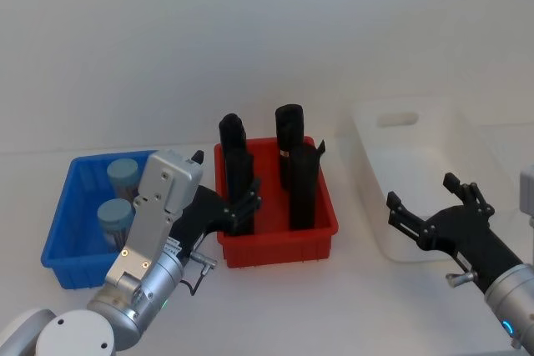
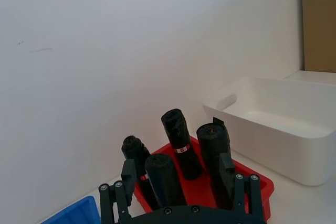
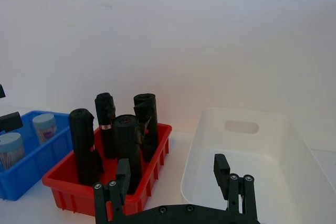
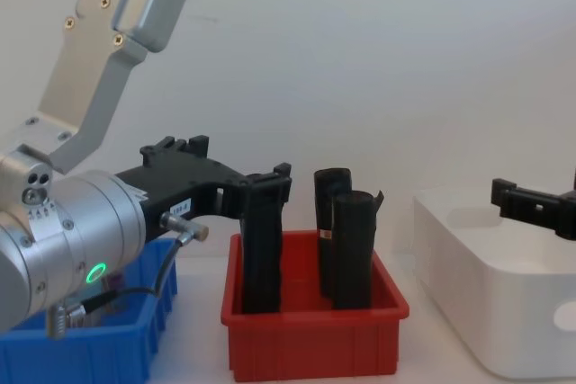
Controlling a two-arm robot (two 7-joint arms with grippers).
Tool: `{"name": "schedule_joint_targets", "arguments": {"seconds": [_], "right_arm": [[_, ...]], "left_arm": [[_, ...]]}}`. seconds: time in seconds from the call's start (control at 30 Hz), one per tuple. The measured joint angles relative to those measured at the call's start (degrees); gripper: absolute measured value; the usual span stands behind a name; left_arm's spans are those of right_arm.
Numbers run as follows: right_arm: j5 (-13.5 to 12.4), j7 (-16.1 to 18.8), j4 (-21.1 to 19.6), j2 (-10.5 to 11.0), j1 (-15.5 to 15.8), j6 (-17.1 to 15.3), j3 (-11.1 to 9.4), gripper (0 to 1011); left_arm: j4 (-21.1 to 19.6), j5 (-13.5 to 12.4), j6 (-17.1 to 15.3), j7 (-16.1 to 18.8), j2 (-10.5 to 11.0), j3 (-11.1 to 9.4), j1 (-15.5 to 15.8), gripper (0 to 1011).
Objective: Pick the cotton swabs from the blue box and place them into the white box.
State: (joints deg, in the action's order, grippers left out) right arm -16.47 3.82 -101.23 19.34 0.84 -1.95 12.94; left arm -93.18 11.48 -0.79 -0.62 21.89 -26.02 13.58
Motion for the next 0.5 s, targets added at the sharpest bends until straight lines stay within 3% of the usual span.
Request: {"name": "schedule_joint_targets", "arguments": {"seconds": [0.5], "right_arm": [[0.0,0.0,0.0,0.0,0.0,0.0,0.0,1002]], "left_arm": [[0.0,0.0,0.0,0.0,0.0,0.0,0.0,1004]]}}
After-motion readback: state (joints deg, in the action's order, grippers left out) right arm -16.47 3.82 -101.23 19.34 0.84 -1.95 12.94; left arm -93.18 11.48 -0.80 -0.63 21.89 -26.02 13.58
